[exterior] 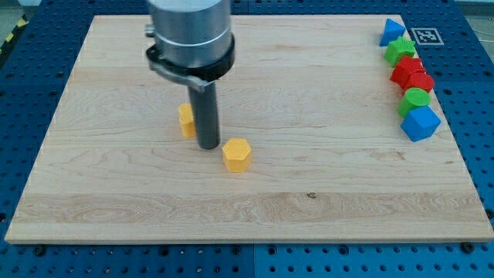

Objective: Move the yellow hexagon towards the right side

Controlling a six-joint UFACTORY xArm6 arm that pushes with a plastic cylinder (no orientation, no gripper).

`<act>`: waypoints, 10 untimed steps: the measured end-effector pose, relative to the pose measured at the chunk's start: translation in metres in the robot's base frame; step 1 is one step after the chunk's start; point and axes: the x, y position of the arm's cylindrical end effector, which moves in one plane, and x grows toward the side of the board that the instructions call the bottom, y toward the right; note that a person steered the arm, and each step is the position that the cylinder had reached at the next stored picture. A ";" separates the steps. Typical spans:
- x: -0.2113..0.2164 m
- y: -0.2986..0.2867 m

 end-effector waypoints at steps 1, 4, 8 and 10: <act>0.001 0.000; 0.019 0.000; 0.024 0.010; 0.024 0.020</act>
